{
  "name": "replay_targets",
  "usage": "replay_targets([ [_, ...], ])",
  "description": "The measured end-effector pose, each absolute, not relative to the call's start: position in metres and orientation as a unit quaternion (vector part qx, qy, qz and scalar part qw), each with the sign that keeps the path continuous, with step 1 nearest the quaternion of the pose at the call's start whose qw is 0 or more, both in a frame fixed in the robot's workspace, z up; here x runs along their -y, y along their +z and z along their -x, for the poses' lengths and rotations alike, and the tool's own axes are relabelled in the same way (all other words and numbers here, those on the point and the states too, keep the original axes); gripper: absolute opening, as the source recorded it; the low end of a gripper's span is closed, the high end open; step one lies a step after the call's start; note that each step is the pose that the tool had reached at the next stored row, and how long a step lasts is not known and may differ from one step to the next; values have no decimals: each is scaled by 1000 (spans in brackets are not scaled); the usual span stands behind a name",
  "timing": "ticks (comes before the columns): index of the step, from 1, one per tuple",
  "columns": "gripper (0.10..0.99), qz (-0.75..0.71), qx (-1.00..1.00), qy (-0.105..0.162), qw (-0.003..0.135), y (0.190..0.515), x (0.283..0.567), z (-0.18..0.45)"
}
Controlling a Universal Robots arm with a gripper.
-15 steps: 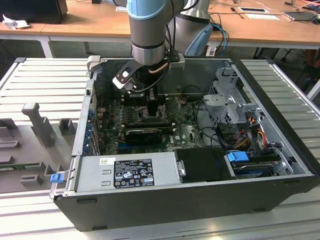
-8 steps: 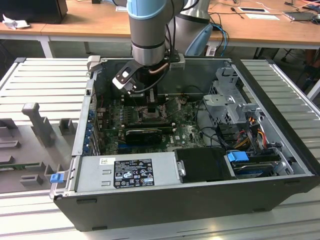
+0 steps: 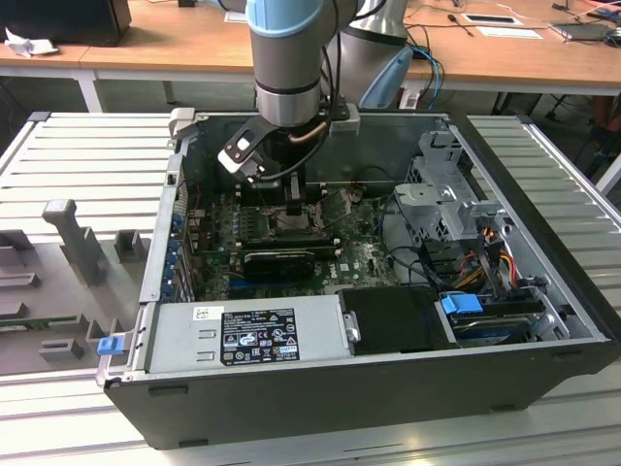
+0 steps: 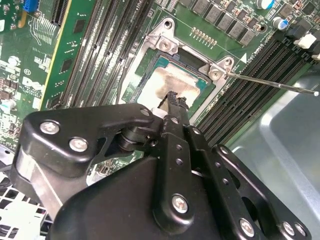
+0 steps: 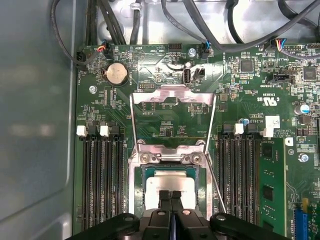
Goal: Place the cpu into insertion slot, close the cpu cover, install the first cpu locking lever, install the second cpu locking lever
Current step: 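Place the cpu into insertion slot, then close the cpu cover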
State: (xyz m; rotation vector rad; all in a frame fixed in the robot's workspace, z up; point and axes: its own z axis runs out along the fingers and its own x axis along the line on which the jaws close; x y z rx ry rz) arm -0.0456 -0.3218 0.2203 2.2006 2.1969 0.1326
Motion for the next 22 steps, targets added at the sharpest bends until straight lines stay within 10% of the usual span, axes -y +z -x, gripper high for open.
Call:
replay_targets([
  [22, 106, -707, -706, 43, 11, 225, 327, 35],
])
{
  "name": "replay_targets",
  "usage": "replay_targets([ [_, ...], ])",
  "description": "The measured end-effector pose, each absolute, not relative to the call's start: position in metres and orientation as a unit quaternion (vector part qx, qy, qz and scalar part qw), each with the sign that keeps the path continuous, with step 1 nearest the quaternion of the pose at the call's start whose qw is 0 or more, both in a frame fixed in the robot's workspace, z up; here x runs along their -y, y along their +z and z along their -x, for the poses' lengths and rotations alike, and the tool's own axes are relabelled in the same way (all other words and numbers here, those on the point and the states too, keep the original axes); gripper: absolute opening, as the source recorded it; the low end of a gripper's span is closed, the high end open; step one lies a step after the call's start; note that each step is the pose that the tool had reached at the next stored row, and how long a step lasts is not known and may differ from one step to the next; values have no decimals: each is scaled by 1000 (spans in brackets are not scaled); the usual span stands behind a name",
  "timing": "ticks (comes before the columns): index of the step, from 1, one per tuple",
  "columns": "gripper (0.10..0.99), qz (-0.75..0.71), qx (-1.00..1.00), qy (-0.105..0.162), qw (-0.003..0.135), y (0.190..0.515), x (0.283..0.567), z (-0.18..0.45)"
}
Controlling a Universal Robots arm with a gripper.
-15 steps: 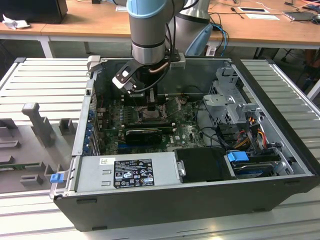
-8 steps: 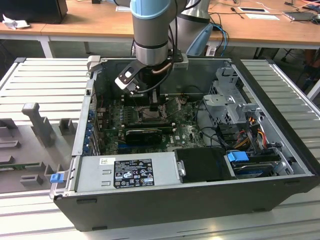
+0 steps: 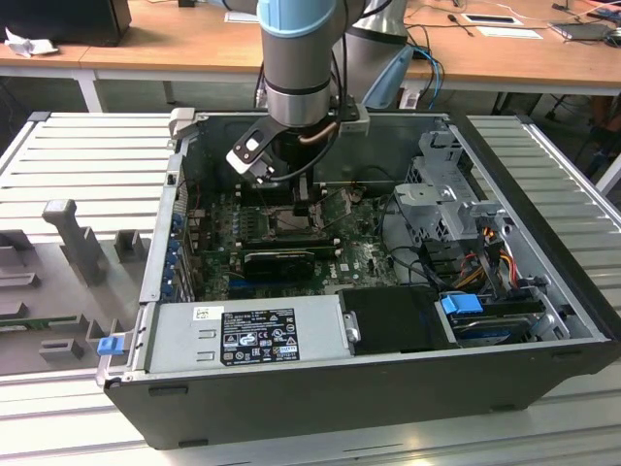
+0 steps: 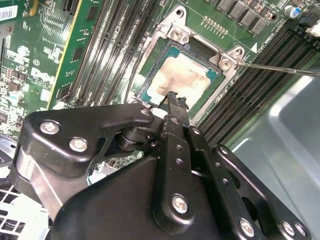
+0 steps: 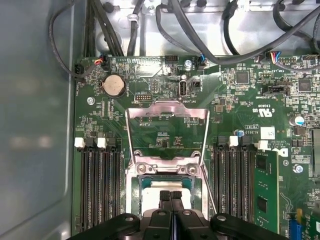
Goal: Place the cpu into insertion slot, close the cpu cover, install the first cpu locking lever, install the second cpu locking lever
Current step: 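Close the cpu cover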
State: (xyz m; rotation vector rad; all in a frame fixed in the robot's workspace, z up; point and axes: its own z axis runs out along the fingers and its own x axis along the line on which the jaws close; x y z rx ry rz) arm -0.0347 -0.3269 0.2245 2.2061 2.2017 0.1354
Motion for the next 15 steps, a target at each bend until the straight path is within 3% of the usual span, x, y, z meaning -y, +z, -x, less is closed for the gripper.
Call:
replay_targets([
  [15, 106, -707, -706, 43, 11, 238, 327, 34],
])
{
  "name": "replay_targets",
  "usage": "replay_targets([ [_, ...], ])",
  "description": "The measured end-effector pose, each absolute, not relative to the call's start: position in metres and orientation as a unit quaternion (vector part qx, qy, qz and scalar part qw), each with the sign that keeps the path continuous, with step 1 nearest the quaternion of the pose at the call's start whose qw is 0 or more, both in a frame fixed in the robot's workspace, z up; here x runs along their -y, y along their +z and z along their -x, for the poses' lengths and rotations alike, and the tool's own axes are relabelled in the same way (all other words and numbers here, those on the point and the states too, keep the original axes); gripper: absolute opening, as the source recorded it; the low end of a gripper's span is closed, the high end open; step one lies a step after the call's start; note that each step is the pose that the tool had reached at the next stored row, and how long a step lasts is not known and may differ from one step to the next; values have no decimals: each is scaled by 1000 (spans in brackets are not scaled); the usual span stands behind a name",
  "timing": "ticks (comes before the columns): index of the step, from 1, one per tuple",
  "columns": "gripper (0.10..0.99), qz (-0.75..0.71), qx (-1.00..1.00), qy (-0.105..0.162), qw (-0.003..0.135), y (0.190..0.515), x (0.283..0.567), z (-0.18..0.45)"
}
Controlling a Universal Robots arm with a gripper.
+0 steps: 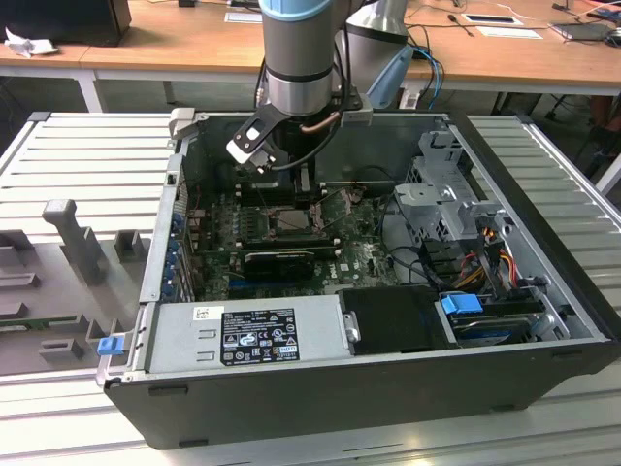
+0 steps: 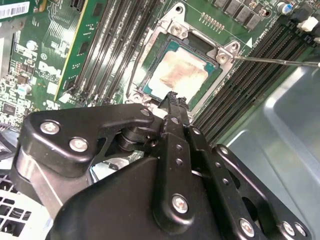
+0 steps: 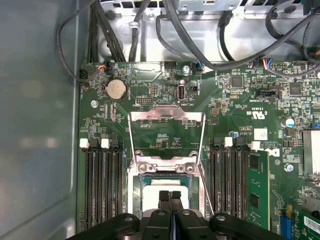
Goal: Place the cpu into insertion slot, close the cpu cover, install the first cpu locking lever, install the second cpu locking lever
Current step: 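Close the cpu cover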
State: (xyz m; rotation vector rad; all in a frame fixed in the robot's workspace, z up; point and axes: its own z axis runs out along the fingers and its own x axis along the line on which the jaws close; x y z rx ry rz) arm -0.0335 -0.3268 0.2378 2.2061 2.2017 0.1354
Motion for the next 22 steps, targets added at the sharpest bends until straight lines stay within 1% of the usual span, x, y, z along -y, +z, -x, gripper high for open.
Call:
replay_targets([
  [22, 106, -707, -706, 44, 11, 255, 327, 29],
])
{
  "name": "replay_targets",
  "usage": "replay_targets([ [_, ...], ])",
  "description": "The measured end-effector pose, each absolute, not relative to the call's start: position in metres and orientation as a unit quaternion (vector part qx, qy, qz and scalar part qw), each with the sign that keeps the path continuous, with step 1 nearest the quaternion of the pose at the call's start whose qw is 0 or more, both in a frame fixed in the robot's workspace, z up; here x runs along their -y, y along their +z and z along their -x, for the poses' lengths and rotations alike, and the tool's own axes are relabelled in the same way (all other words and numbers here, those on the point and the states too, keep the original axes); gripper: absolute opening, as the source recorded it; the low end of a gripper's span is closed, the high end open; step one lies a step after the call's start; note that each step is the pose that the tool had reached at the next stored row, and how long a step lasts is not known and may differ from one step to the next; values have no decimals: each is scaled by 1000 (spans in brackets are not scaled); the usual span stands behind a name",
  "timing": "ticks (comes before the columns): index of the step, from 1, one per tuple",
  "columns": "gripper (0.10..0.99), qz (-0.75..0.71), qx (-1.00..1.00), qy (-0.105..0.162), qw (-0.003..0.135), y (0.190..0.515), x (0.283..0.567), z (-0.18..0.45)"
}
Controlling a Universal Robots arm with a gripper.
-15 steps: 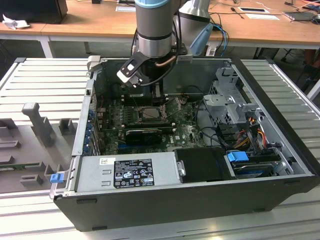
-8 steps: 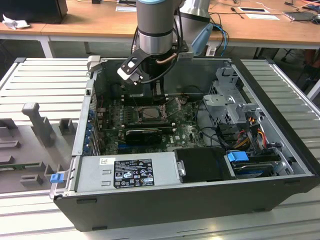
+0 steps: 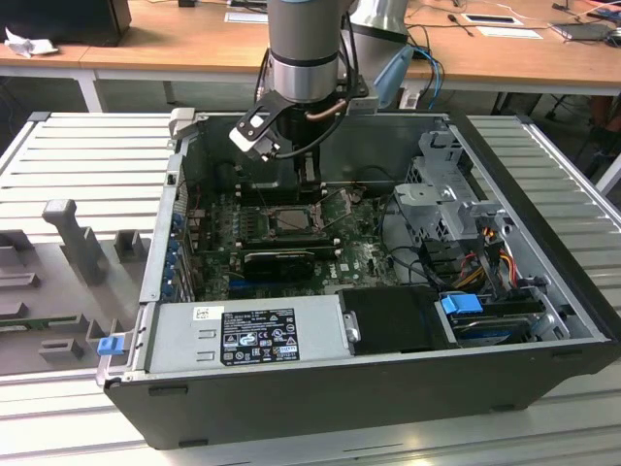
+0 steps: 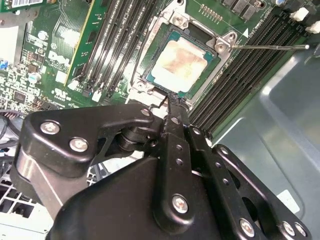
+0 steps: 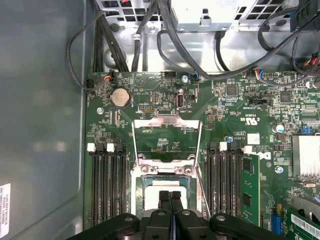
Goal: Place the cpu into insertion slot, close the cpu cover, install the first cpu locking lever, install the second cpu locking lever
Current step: 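Close the cpu cover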
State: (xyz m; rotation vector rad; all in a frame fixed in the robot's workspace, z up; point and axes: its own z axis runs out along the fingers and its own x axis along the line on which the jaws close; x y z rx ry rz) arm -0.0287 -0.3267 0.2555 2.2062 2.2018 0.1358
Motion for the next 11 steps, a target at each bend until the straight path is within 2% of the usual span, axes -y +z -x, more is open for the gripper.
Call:
replay_targets([
  [11, 106, -707, -706, 43, 11, 258, 327, 14],
])
